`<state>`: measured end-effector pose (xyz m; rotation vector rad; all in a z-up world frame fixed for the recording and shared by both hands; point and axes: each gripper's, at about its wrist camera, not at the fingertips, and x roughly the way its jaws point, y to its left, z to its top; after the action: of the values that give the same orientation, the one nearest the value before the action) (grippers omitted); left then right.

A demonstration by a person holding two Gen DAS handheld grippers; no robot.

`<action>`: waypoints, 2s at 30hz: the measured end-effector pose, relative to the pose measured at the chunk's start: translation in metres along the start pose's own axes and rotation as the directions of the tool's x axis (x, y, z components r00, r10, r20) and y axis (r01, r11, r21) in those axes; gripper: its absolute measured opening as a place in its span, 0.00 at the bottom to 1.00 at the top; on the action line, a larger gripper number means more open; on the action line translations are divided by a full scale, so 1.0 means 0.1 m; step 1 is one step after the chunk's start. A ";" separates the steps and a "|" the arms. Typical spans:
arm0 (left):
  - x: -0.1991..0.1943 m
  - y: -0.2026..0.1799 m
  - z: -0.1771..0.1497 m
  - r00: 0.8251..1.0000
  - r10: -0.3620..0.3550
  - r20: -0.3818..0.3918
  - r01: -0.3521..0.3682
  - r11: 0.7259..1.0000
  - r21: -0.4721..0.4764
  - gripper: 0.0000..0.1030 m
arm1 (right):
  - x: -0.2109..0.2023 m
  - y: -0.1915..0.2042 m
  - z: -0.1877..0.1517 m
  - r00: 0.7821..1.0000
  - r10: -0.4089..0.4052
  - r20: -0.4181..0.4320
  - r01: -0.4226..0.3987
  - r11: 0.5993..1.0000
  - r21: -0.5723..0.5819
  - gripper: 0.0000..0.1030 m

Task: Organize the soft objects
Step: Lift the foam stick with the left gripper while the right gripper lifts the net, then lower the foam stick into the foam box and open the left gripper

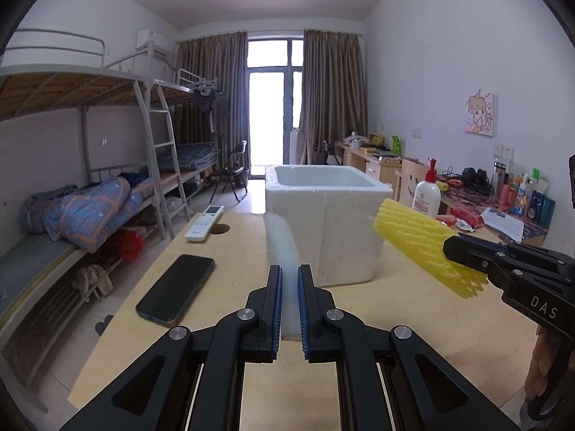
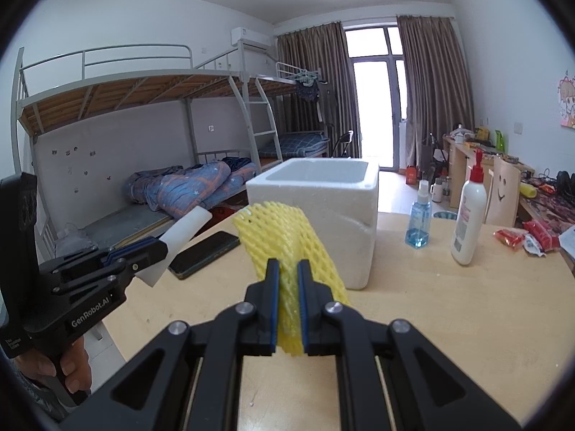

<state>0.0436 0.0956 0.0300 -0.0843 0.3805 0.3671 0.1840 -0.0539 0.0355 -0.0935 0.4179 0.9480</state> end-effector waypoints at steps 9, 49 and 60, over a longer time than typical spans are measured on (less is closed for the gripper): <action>0.11 0.00 0.24 1.000 -0.006 0.013 0.006 1.000 0.029 0.09 | 0.09 -0.01 0.22 1.000 -0.013 0.010 0.013 1.000 -0.020 0.12; 1.05 0.04 1.12 0.998 -0.046 0.053 0.042 0.997 0.068 0.09 | 0.85 -0.25 1.16 0.998 -0.064 -0.004 0.064 0.997 -0.054 0.12; 1.38 0.07 1.19 0.999 -0.025 0.024 0.024 0.998 0.060 0.09 | 1.11 -0.33 1.17 0.998 -0.062 -0.027 0.061 0.997 -0.043 0.12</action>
<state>0.2012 0.1656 0.0877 -0.0257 0.3657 0.3320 0.3031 0.0420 0.0966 -0.1571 0.4194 0.8958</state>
